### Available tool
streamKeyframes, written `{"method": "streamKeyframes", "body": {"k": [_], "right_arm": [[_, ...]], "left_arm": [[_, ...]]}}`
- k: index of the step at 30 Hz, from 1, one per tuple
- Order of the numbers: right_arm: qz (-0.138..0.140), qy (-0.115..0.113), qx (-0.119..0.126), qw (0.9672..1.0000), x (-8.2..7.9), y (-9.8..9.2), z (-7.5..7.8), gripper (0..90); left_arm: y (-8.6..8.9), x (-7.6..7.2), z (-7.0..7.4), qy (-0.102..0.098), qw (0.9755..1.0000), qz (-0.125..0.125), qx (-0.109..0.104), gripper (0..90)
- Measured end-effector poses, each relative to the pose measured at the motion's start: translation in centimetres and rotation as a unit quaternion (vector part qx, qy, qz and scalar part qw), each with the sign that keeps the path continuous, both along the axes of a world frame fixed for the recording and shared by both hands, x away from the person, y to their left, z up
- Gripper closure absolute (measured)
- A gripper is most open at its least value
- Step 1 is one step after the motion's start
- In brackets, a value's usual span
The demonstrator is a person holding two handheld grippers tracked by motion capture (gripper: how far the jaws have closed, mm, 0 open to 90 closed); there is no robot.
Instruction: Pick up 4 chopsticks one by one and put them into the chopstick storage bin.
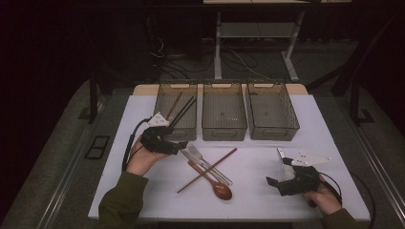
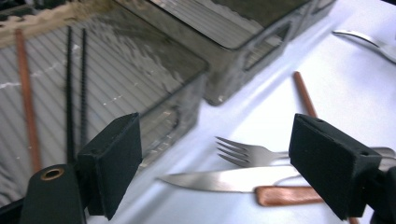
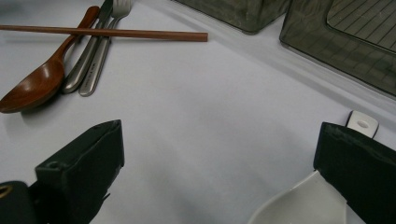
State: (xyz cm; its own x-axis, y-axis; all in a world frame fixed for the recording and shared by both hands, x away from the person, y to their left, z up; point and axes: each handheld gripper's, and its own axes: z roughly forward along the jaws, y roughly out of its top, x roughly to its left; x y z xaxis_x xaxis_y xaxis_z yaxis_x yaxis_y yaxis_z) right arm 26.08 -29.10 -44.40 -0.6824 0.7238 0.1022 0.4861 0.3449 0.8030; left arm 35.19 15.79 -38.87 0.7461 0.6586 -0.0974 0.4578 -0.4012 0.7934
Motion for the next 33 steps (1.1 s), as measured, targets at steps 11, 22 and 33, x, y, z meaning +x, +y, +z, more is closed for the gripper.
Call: {"method": "streamKeyframes", "body": {"k": [11, 22, 33], "right_arm": [[0.001, -0.001, 0.000, 1.0000, 0.0, 0.0, 0.0, 1.6], [0.000, 0.000, 0.001, 1.0000, 0.0, 0.0, 0.0, 1.6], [0.005, 0.001, 0.001, 1.0000, 0.0, 0.2, -0.1, 1.6]], "left_arm": [[-0.2, -3.1, -0.9, -0.010, 0.9998, -0.009, -0.012, 14.2], [-0.3, -5.5, -2.6, 0.002, 0.9996, -0.023, -0.017, 14.3], [-2.2, -6.2, -3.4, 0.008, 0.9989, -0.042, -0.019, 22.8]]}}
